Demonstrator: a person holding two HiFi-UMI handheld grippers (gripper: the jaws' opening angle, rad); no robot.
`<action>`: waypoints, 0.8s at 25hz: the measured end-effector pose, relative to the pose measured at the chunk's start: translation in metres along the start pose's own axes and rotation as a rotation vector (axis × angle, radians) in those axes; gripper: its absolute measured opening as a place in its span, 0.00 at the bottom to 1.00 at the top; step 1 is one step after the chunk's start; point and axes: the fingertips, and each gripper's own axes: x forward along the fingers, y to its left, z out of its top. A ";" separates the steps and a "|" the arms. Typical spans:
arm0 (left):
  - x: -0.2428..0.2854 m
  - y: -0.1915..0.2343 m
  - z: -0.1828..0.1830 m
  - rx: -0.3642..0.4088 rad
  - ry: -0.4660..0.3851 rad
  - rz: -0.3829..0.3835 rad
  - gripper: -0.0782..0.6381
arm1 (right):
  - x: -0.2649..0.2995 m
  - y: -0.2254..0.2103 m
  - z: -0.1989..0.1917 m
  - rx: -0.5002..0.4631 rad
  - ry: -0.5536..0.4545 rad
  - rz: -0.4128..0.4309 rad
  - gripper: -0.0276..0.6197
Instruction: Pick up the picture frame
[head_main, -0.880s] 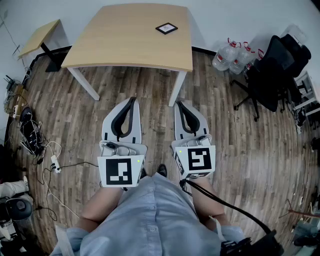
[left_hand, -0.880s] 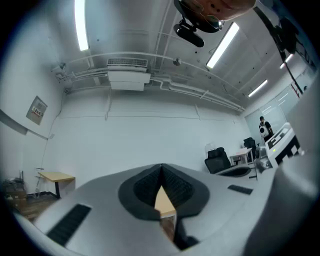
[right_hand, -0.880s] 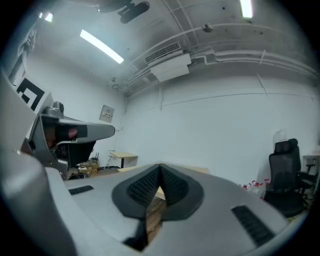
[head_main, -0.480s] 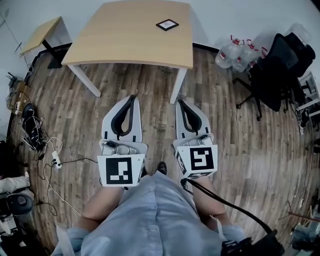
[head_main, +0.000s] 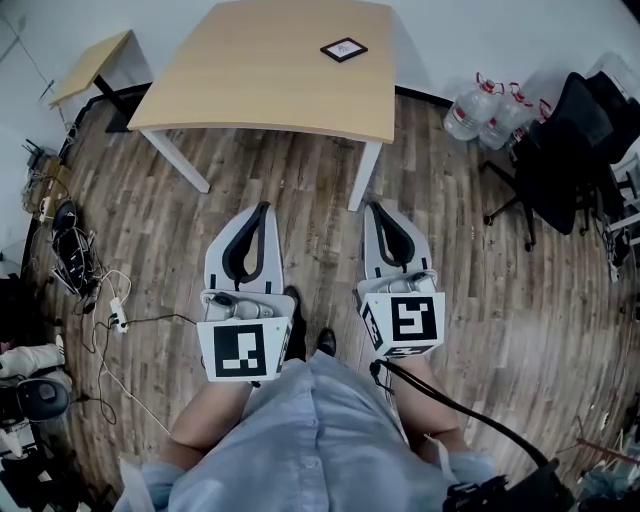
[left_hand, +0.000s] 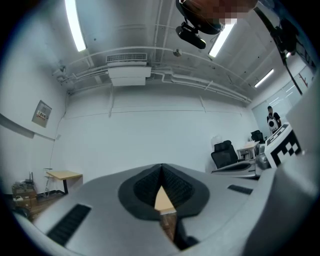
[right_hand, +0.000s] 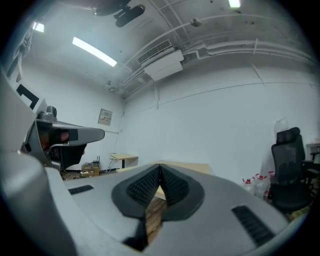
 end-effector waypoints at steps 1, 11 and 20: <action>0.004 0.003 0.000 0.010 -0.009 -0.001 0.11 | 0.005 -0.002 -0.001 -0.001 0.001 -0.004 0.05; 0.084 0.047 -0.021 -0.049 -0.008 0.004 0.11 | 0.098 -0.014 -0.010 -0.020 0.020 0.007 0.05; 0.167 0.097 -0.022 -0.054 -0.057 -0.025 0.11 | 0.193 -0.037 0.010 -0.050 -0.010 -0.036 0.05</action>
